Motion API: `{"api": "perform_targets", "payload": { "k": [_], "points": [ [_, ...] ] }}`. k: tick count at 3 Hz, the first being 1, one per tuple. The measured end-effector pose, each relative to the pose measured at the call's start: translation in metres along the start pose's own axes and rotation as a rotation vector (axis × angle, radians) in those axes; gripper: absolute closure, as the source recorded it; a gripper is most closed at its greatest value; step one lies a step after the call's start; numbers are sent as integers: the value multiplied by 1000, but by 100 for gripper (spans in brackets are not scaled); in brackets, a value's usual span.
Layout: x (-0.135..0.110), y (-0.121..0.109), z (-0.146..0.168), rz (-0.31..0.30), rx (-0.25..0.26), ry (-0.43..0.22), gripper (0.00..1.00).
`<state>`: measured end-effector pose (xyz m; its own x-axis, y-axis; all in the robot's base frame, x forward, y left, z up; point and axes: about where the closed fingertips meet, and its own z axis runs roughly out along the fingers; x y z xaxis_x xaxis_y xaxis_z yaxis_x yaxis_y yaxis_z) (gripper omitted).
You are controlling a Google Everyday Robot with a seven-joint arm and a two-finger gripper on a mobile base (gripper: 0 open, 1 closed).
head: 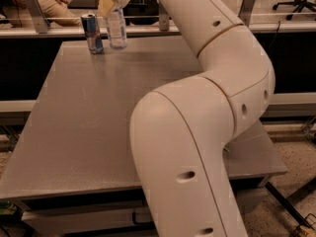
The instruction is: Move blue plastic bottle near redbull can
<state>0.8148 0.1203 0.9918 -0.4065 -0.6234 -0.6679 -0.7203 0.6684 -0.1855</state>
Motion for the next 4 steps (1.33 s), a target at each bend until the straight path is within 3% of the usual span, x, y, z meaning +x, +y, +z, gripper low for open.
{"api": "perform_targets", "payload": {
  "k": [2,3,4],
  "points": [
    [14,19,23,3,1,-23,100],
    [23,23,34,-16,1,-12,82],
    [25,24,39,-26,0,-7,51]
  ]
}}
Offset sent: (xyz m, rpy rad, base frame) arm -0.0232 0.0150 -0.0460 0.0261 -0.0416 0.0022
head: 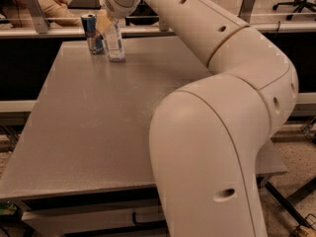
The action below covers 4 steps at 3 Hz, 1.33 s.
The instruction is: Move blue plastic bottle near redbull can
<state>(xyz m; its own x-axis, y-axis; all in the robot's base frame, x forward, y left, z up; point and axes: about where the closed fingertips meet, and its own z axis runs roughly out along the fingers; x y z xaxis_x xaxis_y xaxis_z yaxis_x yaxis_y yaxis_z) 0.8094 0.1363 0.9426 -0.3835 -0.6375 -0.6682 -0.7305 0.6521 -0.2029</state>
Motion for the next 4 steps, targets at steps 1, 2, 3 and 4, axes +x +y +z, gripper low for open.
{"api": "perform_targets", "payload": {
  "k": [1,2,3,4],
  "points": [
    [0,0,-1,0,0,0,28],
    [1,2,3,-1,-3,4,4],
    [1,3,5,-2,-5,6,0],
    [1,3,5,-2,-5,6,0]
  ]
}}
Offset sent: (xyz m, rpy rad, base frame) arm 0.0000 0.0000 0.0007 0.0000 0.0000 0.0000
